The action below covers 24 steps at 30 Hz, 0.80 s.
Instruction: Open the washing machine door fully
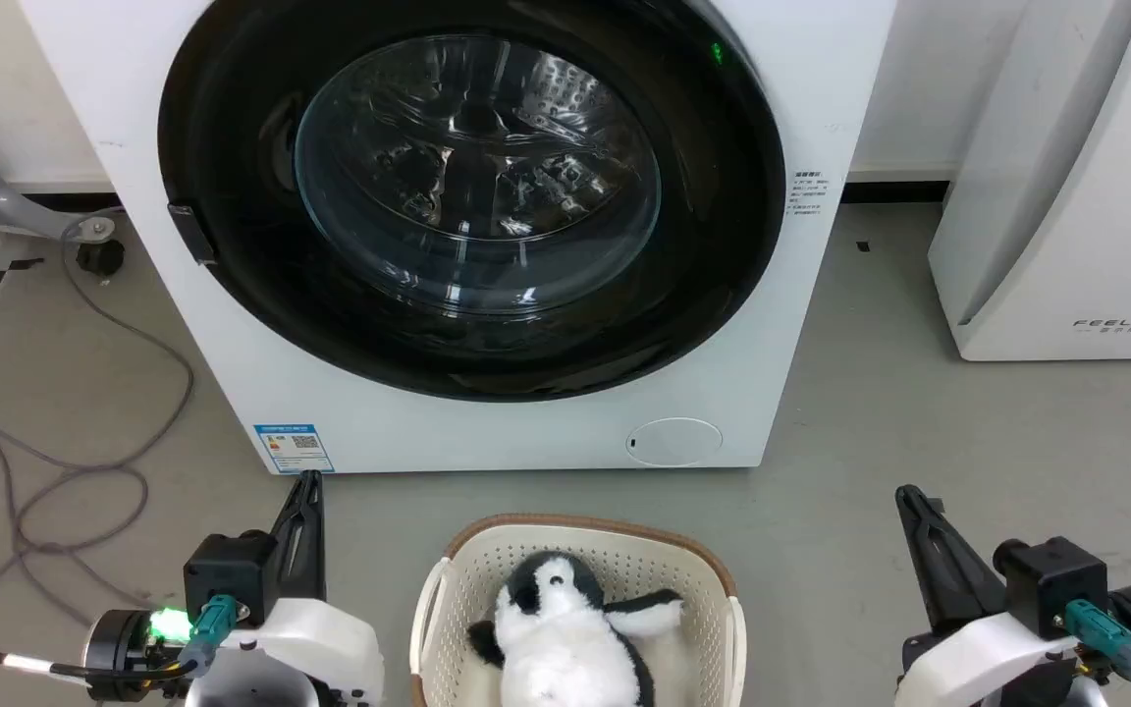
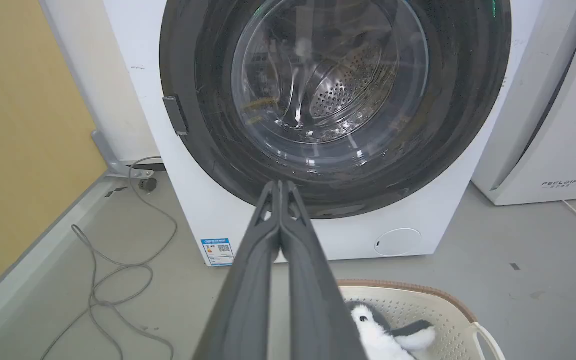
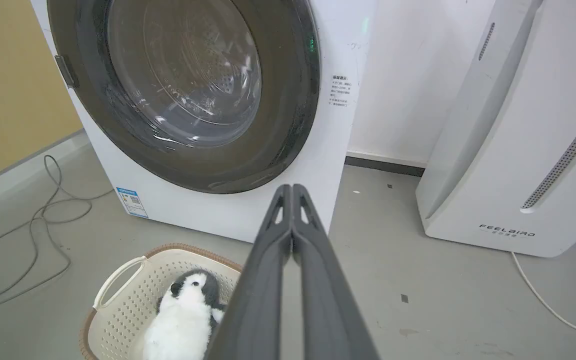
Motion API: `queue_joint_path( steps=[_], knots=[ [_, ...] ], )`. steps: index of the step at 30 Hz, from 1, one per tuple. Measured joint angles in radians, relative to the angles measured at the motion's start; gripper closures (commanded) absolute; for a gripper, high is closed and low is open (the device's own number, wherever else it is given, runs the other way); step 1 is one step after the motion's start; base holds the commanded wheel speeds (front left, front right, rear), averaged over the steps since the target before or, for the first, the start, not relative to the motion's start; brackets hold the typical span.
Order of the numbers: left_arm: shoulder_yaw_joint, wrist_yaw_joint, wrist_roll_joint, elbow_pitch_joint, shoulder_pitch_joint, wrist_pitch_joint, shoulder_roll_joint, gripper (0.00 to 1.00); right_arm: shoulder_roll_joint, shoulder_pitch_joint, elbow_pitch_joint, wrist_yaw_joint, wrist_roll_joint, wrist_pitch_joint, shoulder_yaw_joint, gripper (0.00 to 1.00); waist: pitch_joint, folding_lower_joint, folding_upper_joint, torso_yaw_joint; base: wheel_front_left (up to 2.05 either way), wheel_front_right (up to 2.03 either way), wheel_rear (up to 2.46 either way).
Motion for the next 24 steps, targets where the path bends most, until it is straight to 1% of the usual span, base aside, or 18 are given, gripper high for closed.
queue_joint_path(
  steps=[17, 18, 24],
  knots=[
    [0.000, 0.000, 0.000, 0.000, 0.000, 0.000, 0.000, 1.00, 0.000, 0.000, 0.000, 0.000, 0.000, 0.000, 0.000, 1.00, 0.000, 0.0000, 0.0000, 0.000, 0.00, 0.00, 0.00],
    [0.000, 0.000, 0.000, 0.000, 0.000, 0.000, 0.000, 0.00, 0.000, 0.000, 0.000, 0.000, 0.000, 0.000, 0.000, 0.00, 0.000, 0.0000, 0.0000, 0.000, 0.00, 0.00, 0.00],
    [0.000, 0.002, 0.000, 0.001, 0.000, 0.000, 0.000, 0.00, 0.000, 0.001, 0.000, 0.000, 0.001, 0.000, 0.000, 0.00, 0.000, 0.0000, 0.0000, 0.000, 0.00, 0.00, 0.00]
  ],
)
